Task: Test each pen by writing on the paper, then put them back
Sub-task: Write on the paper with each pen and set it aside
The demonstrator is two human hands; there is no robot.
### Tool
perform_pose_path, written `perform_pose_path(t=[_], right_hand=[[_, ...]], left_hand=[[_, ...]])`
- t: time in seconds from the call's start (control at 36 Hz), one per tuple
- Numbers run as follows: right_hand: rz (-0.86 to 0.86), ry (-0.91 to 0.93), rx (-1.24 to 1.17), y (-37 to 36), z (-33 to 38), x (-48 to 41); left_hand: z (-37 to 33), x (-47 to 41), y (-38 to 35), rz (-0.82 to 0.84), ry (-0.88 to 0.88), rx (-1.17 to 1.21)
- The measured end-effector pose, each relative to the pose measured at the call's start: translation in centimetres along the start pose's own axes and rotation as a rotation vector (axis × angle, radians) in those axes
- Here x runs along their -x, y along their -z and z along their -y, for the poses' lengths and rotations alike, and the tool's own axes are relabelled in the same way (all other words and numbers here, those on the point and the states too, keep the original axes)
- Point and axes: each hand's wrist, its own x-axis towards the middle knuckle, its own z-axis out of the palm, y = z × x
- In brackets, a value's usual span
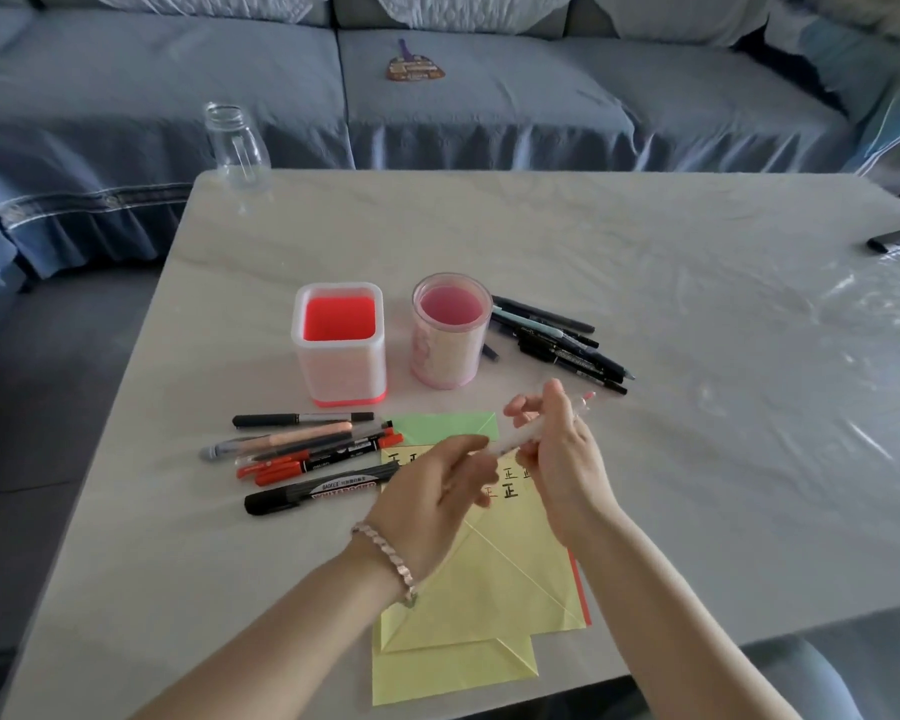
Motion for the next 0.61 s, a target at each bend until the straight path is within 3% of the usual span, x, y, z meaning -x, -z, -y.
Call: perform_pose_path(t=[0.08, 0.19, 0.36, 0.47, 0.61], right_hand=[[0.160, 0.121, 0.166, -0.5, 0.3, 0.1], [0.377, 0.237, 0.555, 0.0, 0.1, -2.0], [0.083, 0.435, 0.914, 0.9, -1.5, -9.7], [-0.038, 0.423, 0.930, 0.2, -1.9, -12.9], [-0.061, 0.330, 1.114, -1.1, -2.5, -14.1]], left_hand=[[-0.1, -0.2, 0.7, 0.071, -0.066, -0.178], [1.3, 0.7, 2.7, -0.111, 0.032, -0.256], [4.7, 2.7, 6.7, -0.377, 0.102, -0.492], [6.8, 3.6, 8.9, -0.414, 0.044, -0.541], [8.6, 4.3, 9.4, -0.479, -0.003, -0.662]])
